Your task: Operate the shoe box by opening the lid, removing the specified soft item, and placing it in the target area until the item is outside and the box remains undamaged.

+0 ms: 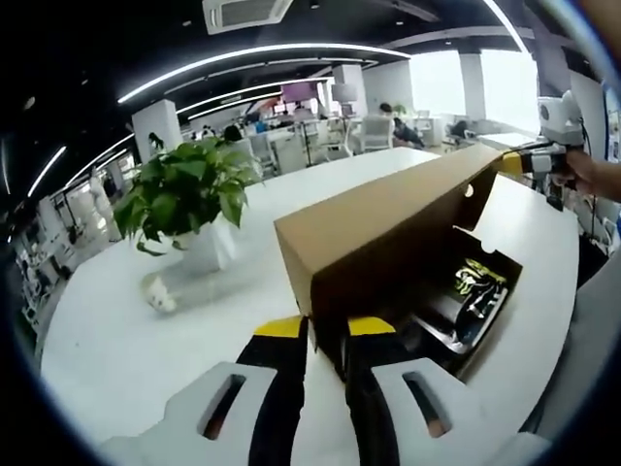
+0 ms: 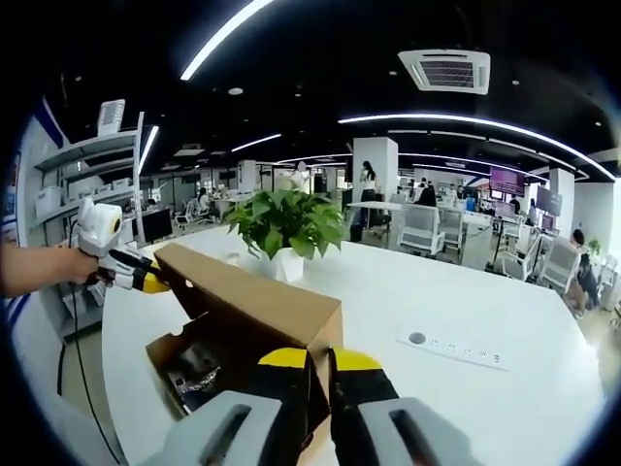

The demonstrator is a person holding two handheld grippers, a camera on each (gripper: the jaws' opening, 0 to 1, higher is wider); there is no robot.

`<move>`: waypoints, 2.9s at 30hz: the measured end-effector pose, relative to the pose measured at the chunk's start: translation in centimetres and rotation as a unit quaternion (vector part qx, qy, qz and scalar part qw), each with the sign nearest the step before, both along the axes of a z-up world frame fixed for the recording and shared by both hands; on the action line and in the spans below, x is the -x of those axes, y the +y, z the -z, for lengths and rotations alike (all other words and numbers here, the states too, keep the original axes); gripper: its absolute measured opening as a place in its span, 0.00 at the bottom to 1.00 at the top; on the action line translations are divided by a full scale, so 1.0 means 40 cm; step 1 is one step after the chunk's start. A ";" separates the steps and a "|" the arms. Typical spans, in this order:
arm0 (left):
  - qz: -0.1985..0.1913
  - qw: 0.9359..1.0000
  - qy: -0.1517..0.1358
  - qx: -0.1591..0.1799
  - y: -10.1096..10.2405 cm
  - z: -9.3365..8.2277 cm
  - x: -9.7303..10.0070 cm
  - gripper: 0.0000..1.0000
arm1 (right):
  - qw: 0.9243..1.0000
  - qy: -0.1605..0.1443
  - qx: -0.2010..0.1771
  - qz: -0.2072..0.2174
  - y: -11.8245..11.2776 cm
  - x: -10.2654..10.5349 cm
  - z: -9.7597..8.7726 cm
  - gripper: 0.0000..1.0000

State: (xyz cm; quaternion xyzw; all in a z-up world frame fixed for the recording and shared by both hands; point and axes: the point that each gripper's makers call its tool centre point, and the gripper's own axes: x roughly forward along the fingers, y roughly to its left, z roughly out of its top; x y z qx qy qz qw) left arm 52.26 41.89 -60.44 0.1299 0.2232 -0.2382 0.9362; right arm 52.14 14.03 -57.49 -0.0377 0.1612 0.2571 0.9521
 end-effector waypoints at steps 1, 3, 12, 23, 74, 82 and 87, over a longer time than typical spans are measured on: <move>-0.002 1.000 -0.001 -0.001 0.002 0.000 -0.002 0.12 | 1.000 0.000 -0.001 0.000 0.000 0.000 0.000 0.01; -0.005 1.000 -0.001 -0.001 0.005 -0.001 -0.006 0.10 | 1.000 0.000 0.000 0.000 0.000 0.000 0.000 0.01; -0.015 1.000 0.000 0.005 0.016 -0.002 -0.016 0.06 | 1.000 0.002 -0.003 -0.001 0.000 -0.002 -0.001 0.01; -0.023 1.000 -0.001 0.007 0.024 -0.005 -0.031 0.03 | 1.000 -0.005 -0.001 -0.004 0.000 -0.008 -0.006 0.02; -0.019 1.000 -0.001 0.022 0.014 -0.029 -0.088 0.02 | 0.999 0.022 0.037 0.009 -0.016 -0.044 0.103 0.00; -0.015 1.000 0.001 0.020 0.024 -0.023 -0.114 0.02 | 0.998 0.030 0.045 0.011 -0.016 -0.056 0.123 0.00; -0.015 1.000 0.001 0.020 0.026 -0.024 -0.123 0.02 | 0.998 0.038 0.045 0.016 -0.018 -0.064 0.137 0.00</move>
